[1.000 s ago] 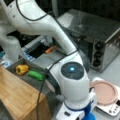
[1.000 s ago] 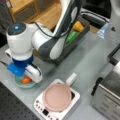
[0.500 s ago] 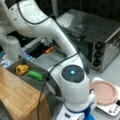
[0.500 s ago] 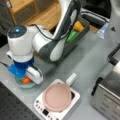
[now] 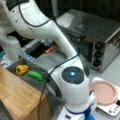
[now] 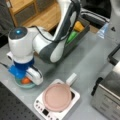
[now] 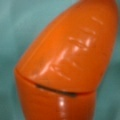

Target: Open the drawer. Pick up the carrot. Put the carrots in the drawer.

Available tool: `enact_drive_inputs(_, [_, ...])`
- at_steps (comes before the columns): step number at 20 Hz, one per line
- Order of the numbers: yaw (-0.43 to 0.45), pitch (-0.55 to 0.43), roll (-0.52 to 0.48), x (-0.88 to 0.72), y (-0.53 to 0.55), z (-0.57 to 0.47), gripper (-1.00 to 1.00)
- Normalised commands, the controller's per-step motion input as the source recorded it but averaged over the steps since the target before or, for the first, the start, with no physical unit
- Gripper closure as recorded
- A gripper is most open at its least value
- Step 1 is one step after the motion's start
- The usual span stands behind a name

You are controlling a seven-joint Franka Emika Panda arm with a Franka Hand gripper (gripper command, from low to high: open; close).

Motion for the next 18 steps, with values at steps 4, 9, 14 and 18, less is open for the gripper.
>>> enact_drive_inputs(4, [-0.026, -0.023, 0.064, 0.06, -0.06, -0.27, -1.00])
enact_drive_inputs(9, [-0.029, -0.001, 0.065, 0.08, -0.02, -0.40, 1.00])
enact_drive_inputs(14, [-0.018, 0.005, 0.078, 0.11, -0.02, -0.48, 1.00])
enact_drive_inputs(18, [-0.015, 0.004, 0.088, 0.17, -0.05, -0.36, 1.00])
